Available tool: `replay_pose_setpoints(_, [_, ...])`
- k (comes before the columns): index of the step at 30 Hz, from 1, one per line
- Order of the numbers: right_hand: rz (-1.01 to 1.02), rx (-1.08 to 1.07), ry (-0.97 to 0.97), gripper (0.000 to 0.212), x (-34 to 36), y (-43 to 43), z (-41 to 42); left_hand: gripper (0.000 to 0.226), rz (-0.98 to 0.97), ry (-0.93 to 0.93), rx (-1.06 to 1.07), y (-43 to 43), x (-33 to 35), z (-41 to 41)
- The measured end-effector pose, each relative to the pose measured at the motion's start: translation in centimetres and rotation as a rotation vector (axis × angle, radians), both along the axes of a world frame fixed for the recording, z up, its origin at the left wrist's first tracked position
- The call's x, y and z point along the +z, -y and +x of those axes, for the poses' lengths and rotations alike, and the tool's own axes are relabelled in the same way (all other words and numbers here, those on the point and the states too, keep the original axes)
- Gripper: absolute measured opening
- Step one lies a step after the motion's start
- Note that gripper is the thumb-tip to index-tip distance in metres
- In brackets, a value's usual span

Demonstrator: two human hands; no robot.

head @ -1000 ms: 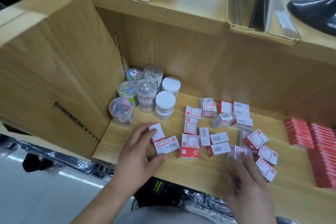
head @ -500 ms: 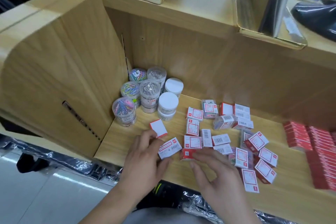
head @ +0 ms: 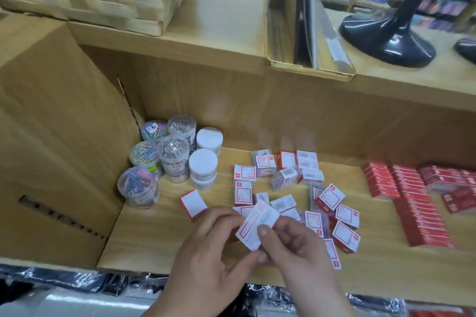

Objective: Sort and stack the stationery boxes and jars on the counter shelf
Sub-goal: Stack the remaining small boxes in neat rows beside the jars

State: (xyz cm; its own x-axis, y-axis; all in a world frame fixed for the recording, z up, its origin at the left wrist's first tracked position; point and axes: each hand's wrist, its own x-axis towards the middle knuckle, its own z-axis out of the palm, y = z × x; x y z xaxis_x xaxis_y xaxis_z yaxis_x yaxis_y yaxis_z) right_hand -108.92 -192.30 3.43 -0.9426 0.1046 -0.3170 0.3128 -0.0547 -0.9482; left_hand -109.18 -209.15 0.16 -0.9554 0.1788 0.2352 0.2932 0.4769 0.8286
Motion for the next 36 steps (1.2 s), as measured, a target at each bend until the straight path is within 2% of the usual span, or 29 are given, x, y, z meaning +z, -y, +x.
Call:
replay_pose_setpoints(5, [0.093, -0.101, -0.019, 0.015, 0.9, -3.2, 1.3, 0.027, 0.039, -0.032, -0.097, -1.6, -0.2, -1.2])
replay_pose_setpoints(7, [0.178, -0.126, -0.016, 0.018, 1.4, -5.0, 1.8, 0.027, 0.122, 0.046, -0.109, -2.9, -0.1, -1.7])
replay_pose_setpoints(9, [0.291, -0.099, 0.001, 0.017, 1.8, -6.9, 2.4, 0.035, 0.188, 0.134, -0.207, -4.8, 0.2, -2.2])
replay_pose_setpoints(12, [0.376, -0.074, 0.031, 0.014, 2.4, -9.8, 3.2, 0.038, 0.083, 0.071, -0.364, -8.2, 0.7, -2.7])
replay_pose_setpoints(14, [0.401, -0.103, 0.007, 0.014, 2.8, -11.8, 3.5, 0.033, 0.052, 0.066, -0.377, -10.6, 0.7, -3.0])
replay_pose_setpoints(17, [0.323, -0.223, -0.040, 0.015, 3.5, -15.2, 3.6, 0.029, 0.178, 0.277, -0.370, -14.3, 0.9, -3.5])
replay_pose_setpoints(20, [0.223, -0.252, -0.061, 0.026, 3.7, -18.7, 3.5, 0.025, 0.337, 0.436, -0.352, -17.8, 1.4, -4.0])
replay_pose_setpoints(24, [0.121, -0.240, -0.062, 0.034, 2.5, -22.8, 3.3, 0.022, 0.371, 0.504, -0.292, -21.5, 0.9, -4.0])
replay_pose_setpoints(27, [0.120, -0.273, -0.045, 0.028, 1.2, -25.2, 3.4, 0.025, 0.358, 0.512, -0.259, -24.2, 0.6, -3.4])
replay_pose_setpoints(32, [0.175, -0.314, -0.042, 0.019, -1.2, -29.1, 5.5, 0.022, 0.305, 0.522, -0.339, -28.0, -0.7, -2.0])
replay_pose_setpoints(36, [0.104, -0.397, -0.053, 0.015, -2.3, -30.3, 6.9, 0.044, 0.305, 0.528, -0.401, -29.9, -1.0, -0.4])
